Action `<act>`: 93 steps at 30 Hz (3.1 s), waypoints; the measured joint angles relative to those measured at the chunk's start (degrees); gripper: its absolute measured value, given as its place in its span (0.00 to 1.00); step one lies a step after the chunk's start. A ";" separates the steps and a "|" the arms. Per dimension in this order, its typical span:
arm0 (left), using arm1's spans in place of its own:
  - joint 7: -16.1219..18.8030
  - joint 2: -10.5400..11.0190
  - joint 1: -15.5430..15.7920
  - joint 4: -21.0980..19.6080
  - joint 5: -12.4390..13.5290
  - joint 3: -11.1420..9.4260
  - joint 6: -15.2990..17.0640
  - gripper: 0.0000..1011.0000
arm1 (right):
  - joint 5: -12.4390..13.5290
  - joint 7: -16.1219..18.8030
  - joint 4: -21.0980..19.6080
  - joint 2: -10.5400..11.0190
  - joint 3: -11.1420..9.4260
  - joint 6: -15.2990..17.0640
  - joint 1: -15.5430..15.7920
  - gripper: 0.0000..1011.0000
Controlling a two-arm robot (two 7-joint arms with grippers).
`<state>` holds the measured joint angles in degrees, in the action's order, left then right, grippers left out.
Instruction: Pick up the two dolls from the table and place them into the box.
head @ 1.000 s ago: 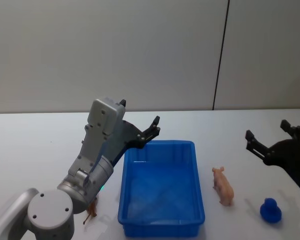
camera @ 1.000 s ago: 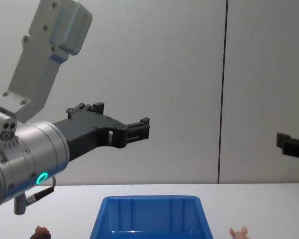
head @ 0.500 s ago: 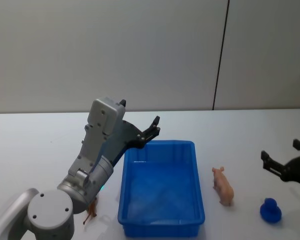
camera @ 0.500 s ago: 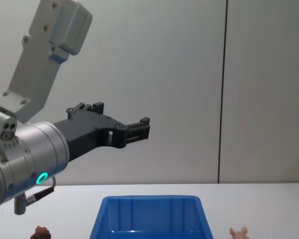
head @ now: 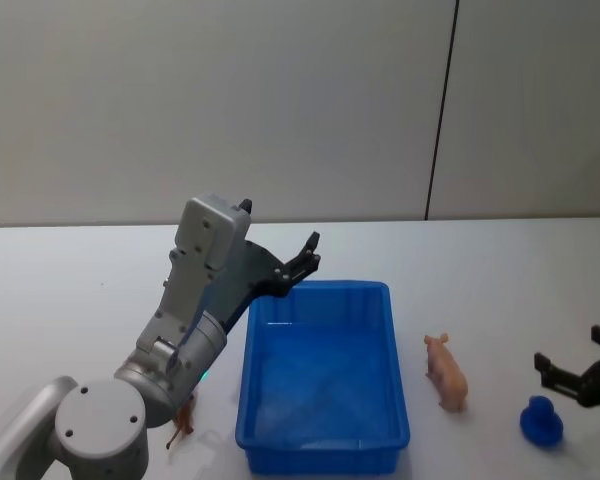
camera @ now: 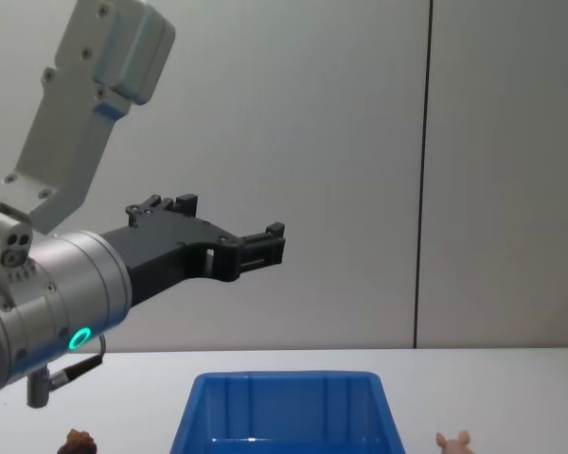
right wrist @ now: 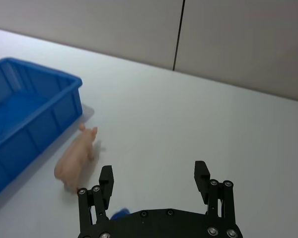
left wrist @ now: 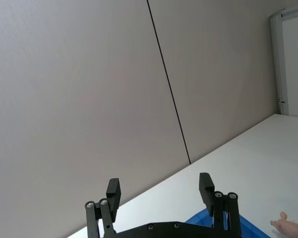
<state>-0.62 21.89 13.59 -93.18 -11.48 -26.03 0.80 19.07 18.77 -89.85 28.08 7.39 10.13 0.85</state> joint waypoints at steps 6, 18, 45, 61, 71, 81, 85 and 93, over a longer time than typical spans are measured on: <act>0.00 0.00 0.00 0.00 0.00 0.00 0.00 0.99 | -0.63 2.21 1.27 0.64 -0.04 0.91 0.43 0.99; 0.00 0.00 0.00 0.00 0.00 0.00 0.00 0.99 | -2.07 4.73 2.97 1.36 0.34 1.77 1.51 0.99; -0.01 0.00 0.00 0.00 0.00 0.00 0.00 0.99 | -3.91 6.50 5.18 0.57 1.91 1.56 1.37 0.80; -0.01 0.00 0.00 0.00 0.00 0.00 0.00 0.99 | -3.72 7.25 6.37 0.11 2.35 2.30 0.49 0.43; -0.01 0.00 0.00 0.00 0.00 0.00 0.00 0.99 | -2.24 7.24 5.04 -0.09 2.25 -0.09 0.13 0.37; -0.01 0.00 0.00 0.00 0.00 0.00 0.00 0.99 | -0.92 9.22 1.75 -0.88 2.52 -3.28 -1.28 0.29; 0.00 0.00 0.00 0.00 0.00 0.00 0.00 0.99 | -0.91 10.62 0.77 -1.42 2.96 -4.01 -2.20 0.24; 0.00 0.00 0.00 0.00 0.00 0.00 0.00 0.99 | -2.87 14.60 -0.12 -3.65 4.95 -5.10 -4.96 0.19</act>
<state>-0.62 21.89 13.59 -93.17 -11.48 -26.02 0.80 16.20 33.37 -89.97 24.42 12.34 5.03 -4.11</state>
